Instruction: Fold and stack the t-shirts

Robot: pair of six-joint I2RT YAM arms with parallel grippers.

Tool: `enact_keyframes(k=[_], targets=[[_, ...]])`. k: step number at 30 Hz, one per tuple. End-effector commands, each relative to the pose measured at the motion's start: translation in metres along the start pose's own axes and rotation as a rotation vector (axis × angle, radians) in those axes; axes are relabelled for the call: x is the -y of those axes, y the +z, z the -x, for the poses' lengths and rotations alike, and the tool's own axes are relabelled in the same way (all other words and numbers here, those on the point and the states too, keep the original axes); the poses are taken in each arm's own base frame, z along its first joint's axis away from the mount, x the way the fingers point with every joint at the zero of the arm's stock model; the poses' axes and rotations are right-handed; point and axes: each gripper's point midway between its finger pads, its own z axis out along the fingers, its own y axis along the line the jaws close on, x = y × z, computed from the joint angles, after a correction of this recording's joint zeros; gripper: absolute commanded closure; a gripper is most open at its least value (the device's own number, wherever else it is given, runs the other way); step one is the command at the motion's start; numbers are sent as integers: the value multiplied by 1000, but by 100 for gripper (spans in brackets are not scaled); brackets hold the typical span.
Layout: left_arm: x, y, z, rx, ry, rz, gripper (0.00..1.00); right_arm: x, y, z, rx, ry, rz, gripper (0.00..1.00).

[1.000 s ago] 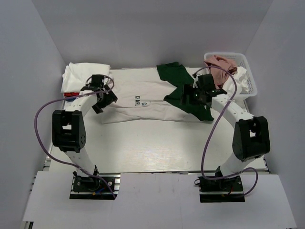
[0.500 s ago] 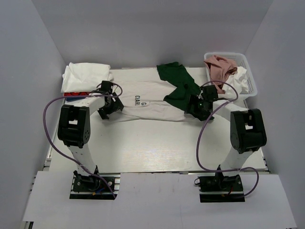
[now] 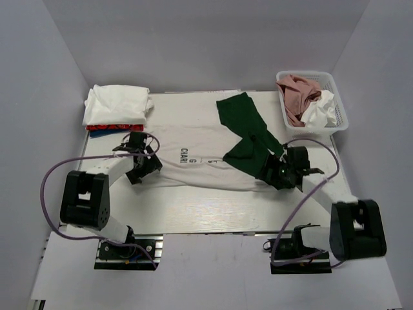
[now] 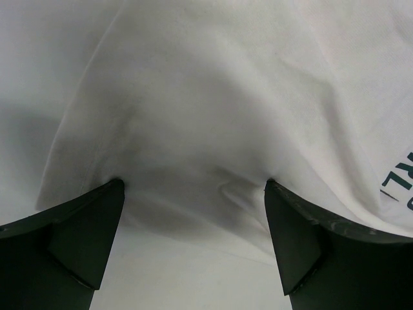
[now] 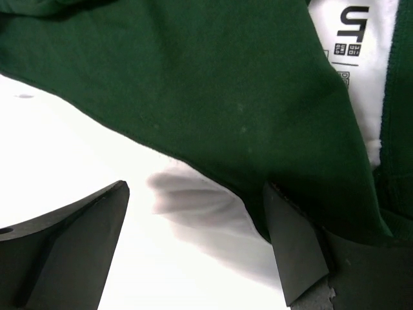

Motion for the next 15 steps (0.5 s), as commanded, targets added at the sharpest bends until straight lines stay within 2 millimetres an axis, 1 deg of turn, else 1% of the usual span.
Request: enact_keyframes(k=[1,2,3,4,5,6,7,8,9,10,11,12,13,14,15], targets=[[-46,-23,-76,-241,-31,108,0,24,-36,-101,-275,129,-100,10],[-48,-31,-81,-253,-42,100,0,16,-42,-91,-214,109,-58,10],[-48,-38,-89,-268,-36,81,0,13,-46,-91,-206,123,-53,10],[-43,-46,-88,-262,-40,45,0,9,-53,-88,-198,127,-50,10],[-40,-58,-87,-231,-63,-1,0,2,-60,-81,-153,108,-17,10],[-37,-63,-83,-203,-65,-27,0,-5,-65,-70,-126,93,0,10],[-33,-70,-73,-160,-76,-52,0,-10,-73,-63,-109,71,10,10],[-31,-75,-62,-107,-77,-55,0,-16,-79,-49,-72,49,12,10],[-24,-83,-47,-56,-81,-79,0,-19,-81,-43,-54,20,15,10],[-22,-87,-39,-28,-83,-81,0,-21,-83,-34,-33,7,12,10],[-15,-95,-20,34,-89,-92,0,-28,-86,-22,-7,-10,23,10],[-13,-95,-13,53,-68,-88,0,-37,-83,-10,36,-54,58,10],[-14,-95,-1,94,-63,-68,0,-37,-78,-10,26,-61,63,10],[-8,-99,13,133,-69,-72,0,-40,-70,-7,16,-67,83,10],[-8,-100,24,160,-74,-59,0,-43,-60,-8,-14,-83,93,10]])
